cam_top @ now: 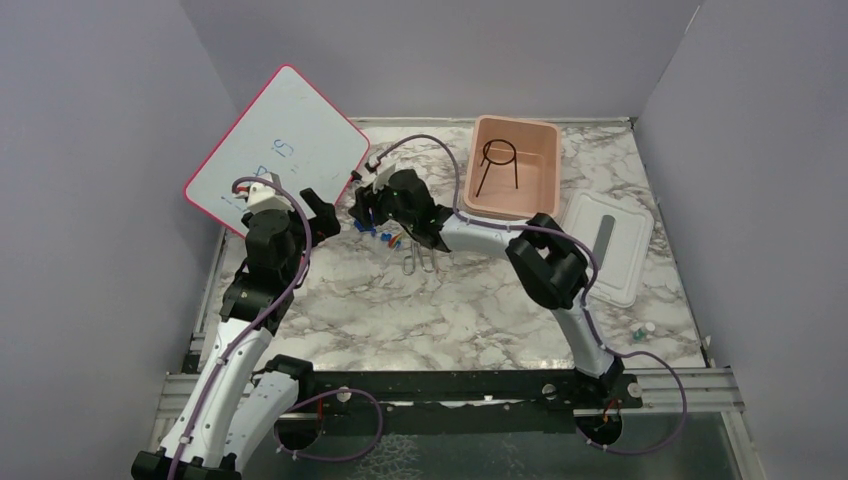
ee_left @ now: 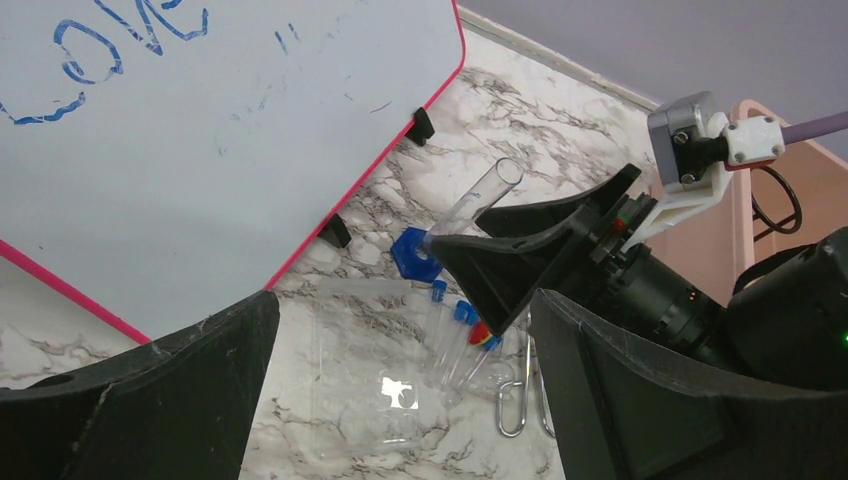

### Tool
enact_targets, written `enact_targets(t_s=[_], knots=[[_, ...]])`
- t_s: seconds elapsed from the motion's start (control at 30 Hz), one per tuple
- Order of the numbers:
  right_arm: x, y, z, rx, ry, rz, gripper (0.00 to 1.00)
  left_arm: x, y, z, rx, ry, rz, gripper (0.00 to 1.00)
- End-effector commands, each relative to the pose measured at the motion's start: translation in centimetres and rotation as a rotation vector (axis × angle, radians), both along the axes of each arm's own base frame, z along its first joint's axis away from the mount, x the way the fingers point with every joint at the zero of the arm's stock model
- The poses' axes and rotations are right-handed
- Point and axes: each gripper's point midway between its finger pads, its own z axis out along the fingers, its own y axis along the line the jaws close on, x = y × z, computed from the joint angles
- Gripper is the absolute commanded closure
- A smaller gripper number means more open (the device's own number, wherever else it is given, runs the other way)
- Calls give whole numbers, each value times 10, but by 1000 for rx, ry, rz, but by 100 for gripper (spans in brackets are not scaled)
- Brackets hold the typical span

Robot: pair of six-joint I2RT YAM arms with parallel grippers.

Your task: Organize the chemistry lab equipment

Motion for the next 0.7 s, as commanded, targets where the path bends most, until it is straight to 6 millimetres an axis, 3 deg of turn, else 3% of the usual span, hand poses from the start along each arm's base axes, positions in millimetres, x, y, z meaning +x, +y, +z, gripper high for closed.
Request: enact_targets(t_s=[0.0,0.13,0.17,0.23,0.33,0.53,0.67], knots=[[23,28,38,113,-187,-11,43,1,2,10,-8,-21,20,1],[42,28,41,107,-223,-86,48,0,2,10,-7,-22,18,1],[48,25,41,97,-231,-124,59,0,0,10,-6,-23,12,1],[48,23,46,96,-238,-133,71,0,0,10,-5,-25,9,1],[44,20,59,106,-244,-127,83,0,-1,10,-6,-28,6,1],[29,14,104,141,-242,-90,85,0,-4,10,-4,-33,-17,1],[15,-1,135,148,-213,-85,85,0,-15,11,-4,-47,-85,1]])
